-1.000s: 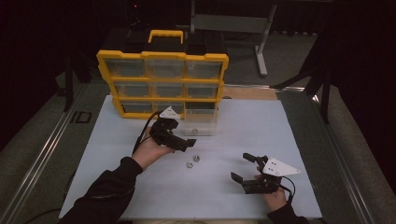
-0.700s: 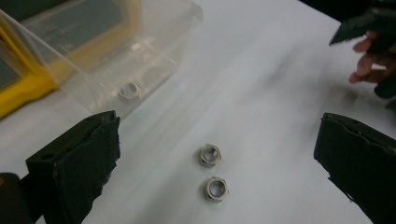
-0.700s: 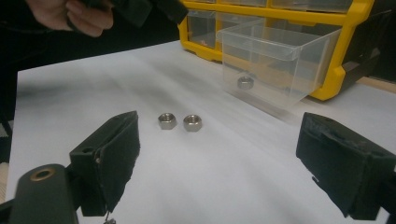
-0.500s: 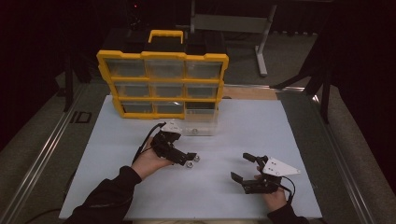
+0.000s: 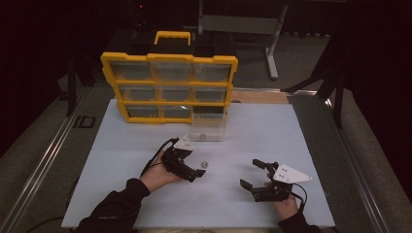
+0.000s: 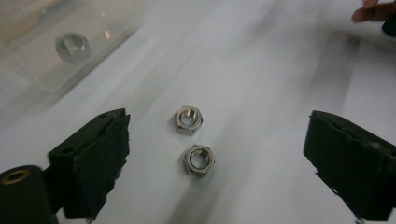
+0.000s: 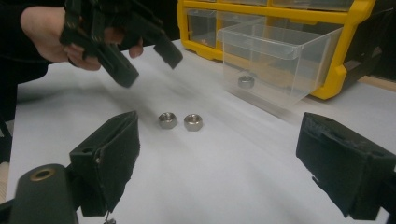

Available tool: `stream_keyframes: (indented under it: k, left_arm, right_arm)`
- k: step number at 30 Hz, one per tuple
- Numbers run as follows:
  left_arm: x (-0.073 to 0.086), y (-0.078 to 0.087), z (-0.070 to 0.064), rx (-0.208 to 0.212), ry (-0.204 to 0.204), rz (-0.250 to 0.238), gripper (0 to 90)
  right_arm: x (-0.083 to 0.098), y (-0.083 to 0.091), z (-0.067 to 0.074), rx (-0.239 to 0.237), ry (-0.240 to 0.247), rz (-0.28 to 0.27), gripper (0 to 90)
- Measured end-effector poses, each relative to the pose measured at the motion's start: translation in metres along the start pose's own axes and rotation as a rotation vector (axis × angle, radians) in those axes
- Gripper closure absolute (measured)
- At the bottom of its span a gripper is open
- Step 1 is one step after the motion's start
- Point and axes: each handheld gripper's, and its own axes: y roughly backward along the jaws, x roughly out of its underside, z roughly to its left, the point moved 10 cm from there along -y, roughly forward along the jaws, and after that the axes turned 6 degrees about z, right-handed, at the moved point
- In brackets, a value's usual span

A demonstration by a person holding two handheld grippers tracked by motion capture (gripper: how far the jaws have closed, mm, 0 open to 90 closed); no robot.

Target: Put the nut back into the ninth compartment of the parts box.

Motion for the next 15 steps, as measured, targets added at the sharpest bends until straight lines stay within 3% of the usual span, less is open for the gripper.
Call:
stream_keyframes:
  k: [8, 15]
  left_arm:
    - [0.014, -0.015, -0.001, 0.019, -0.038, 0.048, 20.4]
    - [0.021, -0.026, 0.0, -0.004, -0.076, 0.082, 36.1]
  right_arm:
    - [0.0, 0.0, 0.0, 0.002, 0.001, 0.003, 13.4]
    - [0.0, 0.0, 0.0, 0.0, 0.0, 0.002, 13.4]
